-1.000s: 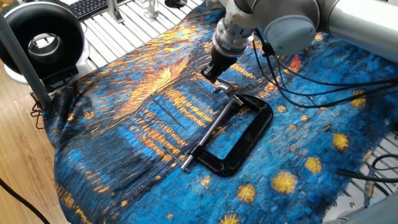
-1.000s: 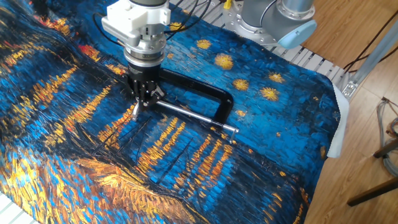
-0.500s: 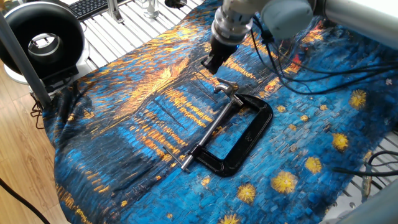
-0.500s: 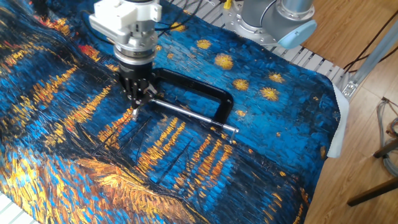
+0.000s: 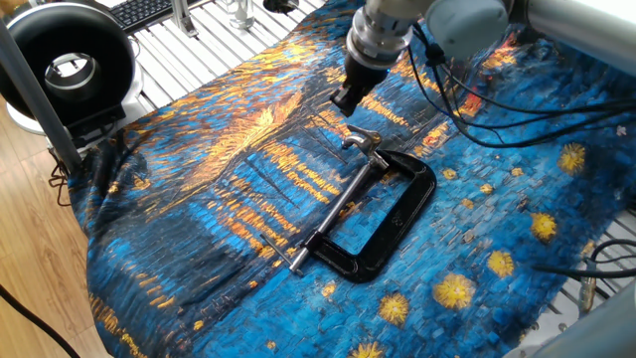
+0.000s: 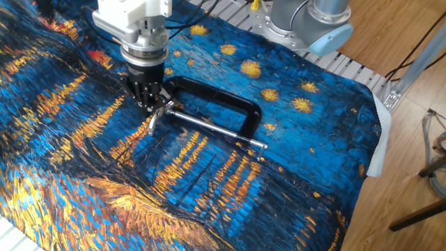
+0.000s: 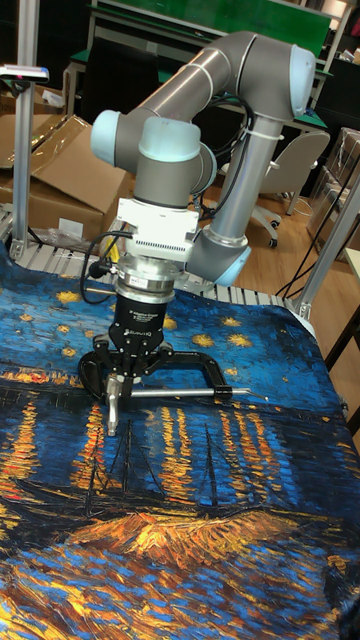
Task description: Turn on the water tap
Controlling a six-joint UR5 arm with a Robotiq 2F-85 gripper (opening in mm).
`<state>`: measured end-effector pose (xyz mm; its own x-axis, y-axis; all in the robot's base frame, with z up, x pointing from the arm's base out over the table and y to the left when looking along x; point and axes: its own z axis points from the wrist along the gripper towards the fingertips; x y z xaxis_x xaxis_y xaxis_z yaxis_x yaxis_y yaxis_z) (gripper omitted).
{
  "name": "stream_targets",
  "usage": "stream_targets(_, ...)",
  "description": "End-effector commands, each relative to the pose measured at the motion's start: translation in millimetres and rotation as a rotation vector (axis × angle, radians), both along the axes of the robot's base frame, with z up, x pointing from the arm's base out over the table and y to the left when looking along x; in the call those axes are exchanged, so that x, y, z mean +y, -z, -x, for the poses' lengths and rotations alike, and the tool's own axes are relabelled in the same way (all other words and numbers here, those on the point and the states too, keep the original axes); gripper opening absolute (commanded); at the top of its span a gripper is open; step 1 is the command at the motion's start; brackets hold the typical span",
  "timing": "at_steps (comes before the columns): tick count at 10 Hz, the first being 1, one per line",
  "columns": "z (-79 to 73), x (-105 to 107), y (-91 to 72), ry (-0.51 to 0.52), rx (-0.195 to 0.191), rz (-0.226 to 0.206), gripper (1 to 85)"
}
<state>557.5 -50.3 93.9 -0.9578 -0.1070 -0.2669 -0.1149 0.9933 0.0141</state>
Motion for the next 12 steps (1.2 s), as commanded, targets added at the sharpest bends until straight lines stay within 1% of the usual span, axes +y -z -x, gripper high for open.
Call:
stream_targets(1, 8.7, 4, 6.8, 0.002, -0.014, -0.034, 1.0)
stream_targets(3, 13.7, 5, 10.0, 0.002, -0.012, -0.040, 1.0)
stream_targets(7, 25.2, 15, 12.6, 0.004, 0.025, -0.084, 1.0)
stream_targets(8, 28.2, 16, 13.8, -0.002, 0.035, -0.085, 1.0)
stream_targets(12, 35.4, 22, 18.8, -0.017, 0.057, -0.086, 1.0)
